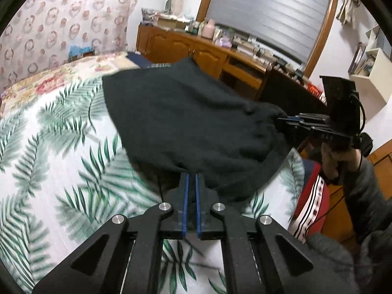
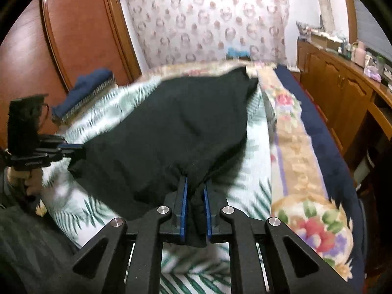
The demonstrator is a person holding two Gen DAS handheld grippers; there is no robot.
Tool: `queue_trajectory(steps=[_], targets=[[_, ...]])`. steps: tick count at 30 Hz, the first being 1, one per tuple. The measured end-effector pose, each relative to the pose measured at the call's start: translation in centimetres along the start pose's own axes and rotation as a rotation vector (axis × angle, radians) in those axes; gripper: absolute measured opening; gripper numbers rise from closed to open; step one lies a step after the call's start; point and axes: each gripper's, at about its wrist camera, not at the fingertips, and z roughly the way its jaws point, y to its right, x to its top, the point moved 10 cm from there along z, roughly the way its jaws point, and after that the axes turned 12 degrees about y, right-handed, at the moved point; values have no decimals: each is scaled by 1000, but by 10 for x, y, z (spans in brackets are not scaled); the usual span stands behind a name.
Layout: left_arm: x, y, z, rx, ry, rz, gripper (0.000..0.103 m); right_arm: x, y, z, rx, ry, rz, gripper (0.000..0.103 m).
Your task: Fold small clothes
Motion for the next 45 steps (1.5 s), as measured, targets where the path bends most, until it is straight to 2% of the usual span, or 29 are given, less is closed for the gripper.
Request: queue_trajectory(steps=[7,10,15,23,31,36,38,39,41,45], targets=[[69,-34,15,32,74,-2,5,56,7,10,4,98,-38,11],[95,-50,23,72,97,21,5,84,19,26,-7,135,-31,11],[123,-82,42,114,106,19,5,112,34,65,-39,157,-16,11],[147,-116,73,170,105,24,5,125,35,112,-76,161,-14,11],[139,-149,114,221,34,12,5,126,45,151,-95,102,-1,11],[137,-154,113,267,34,45,5,137,47,152,-106,89,17,25],[139,-153,108,261,49,51,6,143,48,145,-104,94,21,38],[139,-152,104,248,55,47,9,144,50,141,-117,98,13,43],[138,-150,98,224,62,41,36,147,51,131,-143,123,-11,48],[126,-148,88,188,51,37,56,141,50,114,-144,131,-27,51]])
